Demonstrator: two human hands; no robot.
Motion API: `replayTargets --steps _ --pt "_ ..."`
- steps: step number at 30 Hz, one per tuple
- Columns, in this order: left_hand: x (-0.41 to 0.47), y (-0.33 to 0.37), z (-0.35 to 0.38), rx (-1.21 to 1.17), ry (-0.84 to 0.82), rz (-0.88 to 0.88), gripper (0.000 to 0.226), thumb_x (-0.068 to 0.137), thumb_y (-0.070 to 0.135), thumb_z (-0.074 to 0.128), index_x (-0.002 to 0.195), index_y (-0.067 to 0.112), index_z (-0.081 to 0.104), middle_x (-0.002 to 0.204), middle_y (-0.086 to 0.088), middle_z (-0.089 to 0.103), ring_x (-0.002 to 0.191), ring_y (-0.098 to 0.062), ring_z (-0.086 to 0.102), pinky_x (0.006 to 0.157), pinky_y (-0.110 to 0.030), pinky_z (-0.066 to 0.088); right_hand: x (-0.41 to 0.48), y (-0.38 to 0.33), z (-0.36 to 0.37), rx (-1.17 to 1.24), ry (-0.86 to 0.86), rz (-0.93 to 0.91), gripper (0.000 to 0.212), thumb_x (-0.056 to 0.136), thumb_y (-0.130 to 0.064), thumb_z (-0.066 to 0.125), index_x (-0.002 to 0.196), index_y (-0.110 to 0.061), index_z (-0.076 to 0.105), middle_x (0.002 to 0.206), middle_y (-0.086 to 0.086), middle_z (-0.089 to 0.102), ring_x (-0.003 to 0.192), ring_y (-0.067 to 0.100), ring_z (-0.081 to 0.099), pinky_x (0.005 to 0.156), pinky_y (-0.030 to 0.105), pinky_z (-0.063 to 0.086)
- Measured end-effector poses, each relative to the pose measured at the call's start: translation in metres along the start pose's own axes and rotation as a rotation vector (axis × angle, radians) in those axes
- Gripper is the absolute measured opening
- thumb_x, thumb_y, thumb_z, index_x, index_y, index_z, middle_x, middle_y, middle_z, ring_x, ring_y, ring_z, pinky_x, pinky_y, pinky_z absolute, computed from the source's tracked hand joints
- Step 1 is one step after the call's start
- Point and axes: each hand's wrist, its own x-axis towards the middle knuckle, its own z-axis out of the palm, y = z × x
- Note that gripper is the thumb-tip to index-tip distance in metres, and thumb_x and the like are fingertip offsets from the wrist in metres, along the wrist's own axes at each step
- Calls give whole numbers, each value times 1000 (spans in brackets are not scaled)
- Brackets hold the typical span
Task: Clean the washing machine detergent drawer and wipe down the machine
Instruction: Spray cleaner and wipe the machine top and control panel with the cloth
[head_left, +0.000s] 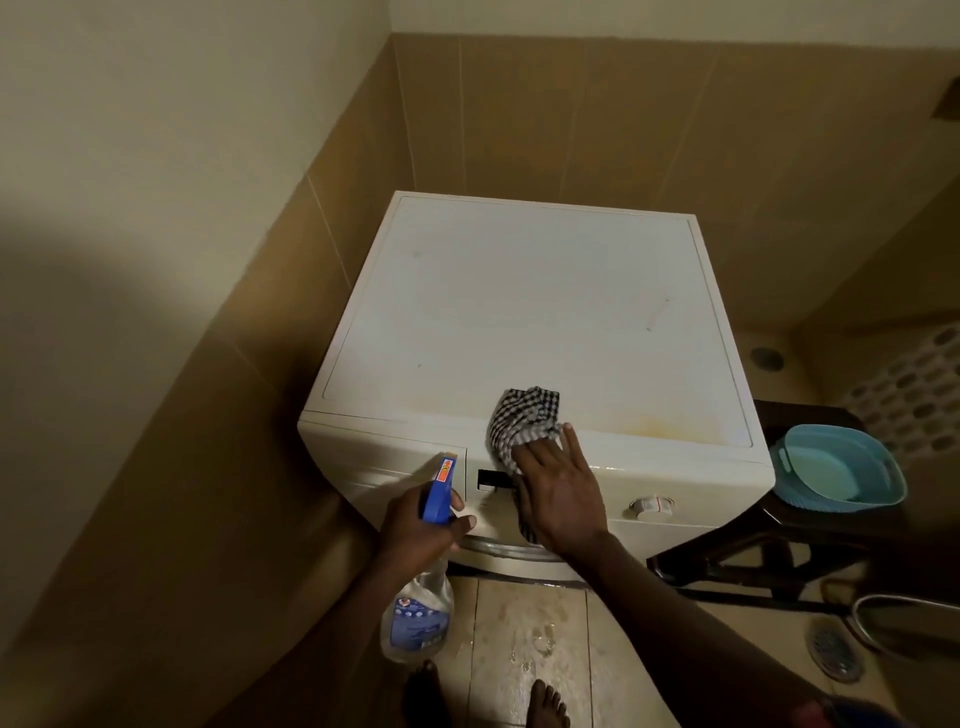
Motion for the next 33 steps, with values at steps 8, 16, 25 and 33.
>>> replayTargets --steps 8,16,25,33 --pt "-11 3 8 21 -42 -5 23 79 8 80 86 15 59 83 -10 68 60 -13 67 56 -16 53 -37 38 -8 13 51 79 32 72 -9 62 104 -14 61 102 5 66 99 23 58 113 47 29" --pt "-14 2 12 -4 -54 5 23 79 11 81 87 16 61 85 -14 70 69 -20 70 64 -25 59 -48 25 -5 98 159 235 33 73 -9 45 102 -6 62 97 11 61 91 25 48 86 35 41" --pt "-8 9 0 -61 7 5 21 77 9 82 86 12 63 69 -8 69 52 -16 67 64 -32 59 5 2 3 174 116 243 29 78 -5 50 105 -4 62 101 15 64 94 28 56 86 35 47" --pt "-5 4 -1 -32 0 27 25 73 8 85 84 13 64 79 -14 72 60 -26 70 64 -39 61 25 -40 7 196 18 80 44 77 -19 39 114 -11 61 112 9 64 105 27 56 88 32 48"
